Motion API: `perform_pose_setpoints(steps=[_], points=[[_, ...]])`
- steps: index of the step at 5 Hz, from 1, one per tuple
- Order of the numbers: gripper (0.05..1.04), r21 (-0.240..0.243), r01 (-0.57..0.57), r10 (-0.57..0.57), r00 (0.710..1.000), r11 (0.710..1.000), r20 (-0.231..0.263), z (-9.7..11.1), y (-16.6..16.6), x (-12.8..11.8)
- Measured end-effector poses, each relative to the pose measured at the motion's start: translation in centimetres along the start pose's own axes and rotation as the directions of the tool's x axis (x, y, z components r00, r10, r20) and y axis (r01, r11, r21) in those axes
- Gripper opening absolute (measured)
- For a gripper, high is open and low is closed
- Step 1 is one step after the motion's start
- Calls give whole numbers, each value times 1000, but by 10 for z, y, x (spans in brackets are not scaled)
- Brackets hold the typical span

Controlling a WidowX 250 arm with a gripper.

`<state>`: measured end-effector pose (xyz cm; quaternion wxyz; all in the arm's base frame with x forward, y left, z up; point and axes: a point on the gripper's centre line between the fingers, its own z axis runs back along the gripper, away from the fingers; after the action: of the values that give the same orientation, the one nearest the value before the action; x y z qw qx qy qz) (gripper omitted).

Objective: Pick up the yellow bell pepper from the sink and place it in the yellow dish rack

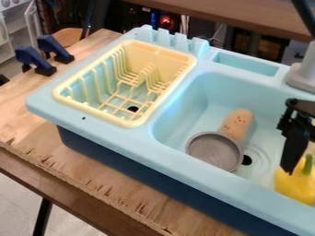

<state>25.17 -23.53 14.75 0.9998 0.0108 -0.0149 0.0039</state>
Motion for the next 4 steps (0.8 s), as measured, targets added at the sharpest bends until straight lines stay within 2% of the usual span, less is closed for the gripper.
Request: perform_pose_setpoints(steps=[1,4], points=[[1003,14,1,-1,1000,1000,-7,-3,-4,-1],[1003,29,-78,79,997,996,-5,-1,25,17]])
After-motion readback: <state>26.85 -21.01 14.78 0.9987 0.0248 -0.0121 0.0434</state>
